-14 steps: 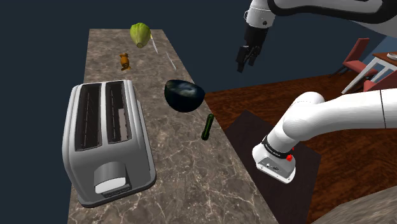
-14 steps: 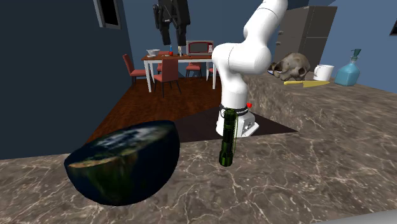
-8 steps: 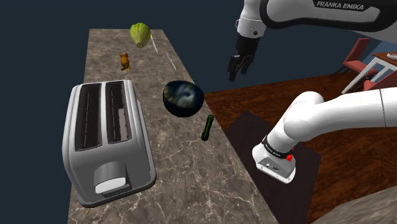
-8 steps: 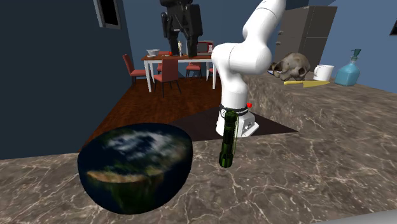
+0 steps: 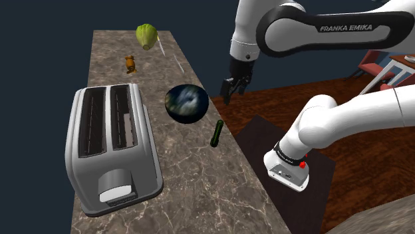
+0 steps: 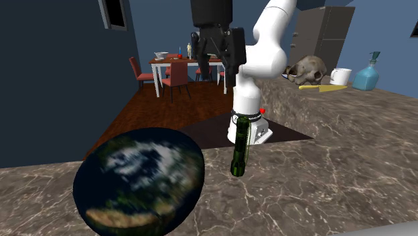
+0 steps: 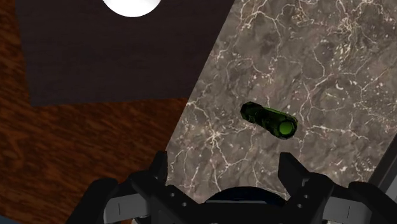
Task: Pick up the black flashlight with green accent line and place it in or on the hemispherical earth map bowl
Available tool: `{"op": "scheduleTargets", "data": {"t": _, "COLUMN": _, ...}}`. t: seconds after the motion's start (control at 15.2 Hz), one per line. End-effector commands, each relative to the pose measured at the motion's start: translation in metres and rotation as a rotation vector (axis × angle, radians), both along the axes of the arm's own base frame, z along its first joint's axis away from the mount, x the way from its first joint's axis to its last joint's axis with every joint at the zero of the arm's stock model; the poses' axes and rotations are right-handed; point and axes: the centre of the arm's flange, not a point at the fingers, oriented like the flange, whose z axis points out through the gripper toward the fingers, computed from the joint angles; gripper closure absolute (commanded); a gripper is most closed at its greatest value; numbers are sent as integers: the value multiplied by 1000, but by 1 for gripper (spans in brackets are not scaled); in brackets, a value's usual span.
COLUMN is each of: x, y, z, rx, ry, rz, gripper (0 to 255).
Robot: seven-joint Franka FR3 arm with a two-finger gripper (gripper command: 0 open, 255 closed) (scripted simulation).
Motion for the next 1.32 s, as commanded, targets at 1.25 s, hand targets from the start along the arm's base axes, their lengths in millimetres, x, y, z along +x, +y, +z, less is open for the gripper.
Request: {"op": "scheduleTargets", "data": {"t": 1.25, "x": -5, "y": 75, "z": -73, "rx": 3, "ry": 1, "rz": -10, "gripper": 0}}
